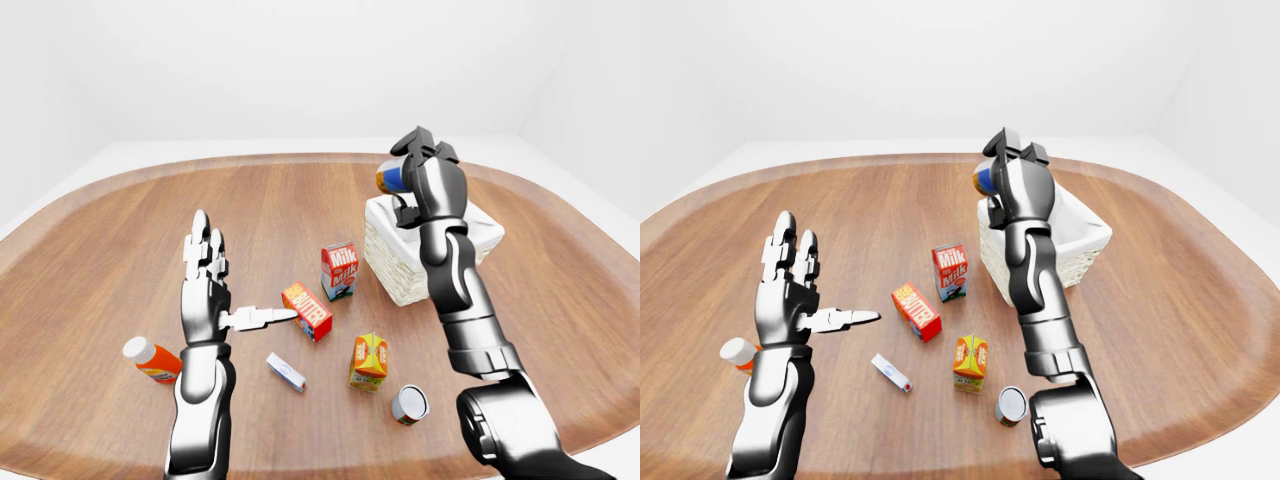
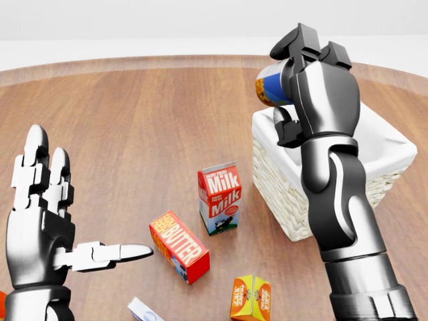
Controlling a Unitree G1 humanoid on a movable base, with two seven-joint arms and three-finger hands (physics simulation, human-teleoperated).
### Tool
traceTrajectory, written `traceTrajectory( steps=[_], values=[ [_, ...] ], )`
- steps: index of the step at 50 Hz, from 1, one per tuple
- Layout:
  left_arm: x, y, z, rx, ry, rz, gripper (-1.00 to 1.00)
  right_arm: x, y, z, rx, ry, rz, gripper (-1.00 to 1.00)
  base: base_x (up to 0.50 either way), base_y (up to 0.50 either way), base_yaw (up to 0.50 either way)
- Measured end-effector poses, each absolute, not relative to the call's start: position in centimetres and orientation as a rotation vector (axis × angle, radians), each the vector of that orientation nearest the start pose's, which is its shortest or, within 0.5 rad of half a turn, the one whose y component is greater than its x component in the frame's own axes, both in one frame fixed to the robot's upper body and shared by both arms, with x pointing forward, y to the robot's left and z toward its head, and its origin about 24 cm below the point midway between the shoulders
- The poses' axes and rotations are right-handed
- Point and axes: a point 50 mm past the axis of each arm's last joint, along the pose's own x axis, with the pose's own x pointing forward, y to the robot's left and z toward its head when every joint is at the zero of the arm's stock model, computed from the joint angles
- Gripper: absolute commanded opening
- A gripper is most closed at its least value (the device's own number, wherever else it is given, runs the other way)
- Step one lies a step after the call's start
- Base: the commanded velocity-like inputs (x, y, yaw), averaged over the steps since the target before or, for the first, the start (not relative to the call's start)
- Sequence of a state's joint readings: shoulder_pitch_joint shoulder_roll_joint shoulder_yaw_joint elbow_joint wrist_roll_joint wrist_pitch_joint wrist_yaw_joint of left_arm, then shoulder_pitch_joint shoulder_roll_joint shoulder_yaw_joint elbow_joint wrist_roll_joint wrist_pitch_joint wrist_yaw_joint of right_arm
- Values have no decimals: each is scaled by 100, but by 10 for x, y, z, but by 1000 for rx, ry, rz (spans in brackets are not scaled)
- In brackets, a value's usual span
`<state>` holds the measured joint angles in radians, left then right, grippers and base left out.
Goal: Pick up the alphabet soup and the tomato sauce, and put them in the basket.
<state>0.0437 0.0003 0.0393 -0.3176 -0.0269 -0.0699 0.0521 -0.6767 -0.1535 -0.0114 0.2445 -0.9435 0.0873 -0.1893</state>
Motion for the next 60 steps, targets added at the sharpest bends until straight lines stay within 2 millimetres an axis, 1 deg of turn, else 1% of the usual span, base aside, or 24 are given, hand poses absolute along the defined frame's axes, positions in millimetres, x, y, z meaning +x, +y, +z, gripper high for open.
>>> traceTrajectory(
  steps=[11, 24, 33, 40, 50, 60],
  values=[
    [238, 164, 111, -26, -342, 102, 100, 379, -155, 195, -1118, -401, -345, -100, 0, 0, 0],
    [238, 164, 111, -26, -341, 103, 100, 397, -169, 196, -1184, -331, -385, -100, 0, 0, 0],
    [237, 163, 111, -25, -343, 100, 100, 410, -185, 188, -1222, -237, -431, -100, 0, 0, 0],
    [237, 163, 111, -25, -344, 98, 100, 414, -193, 178, -1233, -163, -452, -100, 0, 0, 0],
    [237, 163, 111, -24, -345, 96, 100, 414, -204, 166, -1237, -89, -473, -100, 0, 0, 0],
    [237, 163, 111, -24, -346, 95, 100, 412, -207, 156, -1243, -47, -477, -100, 0, 0, 0]
  ],
)
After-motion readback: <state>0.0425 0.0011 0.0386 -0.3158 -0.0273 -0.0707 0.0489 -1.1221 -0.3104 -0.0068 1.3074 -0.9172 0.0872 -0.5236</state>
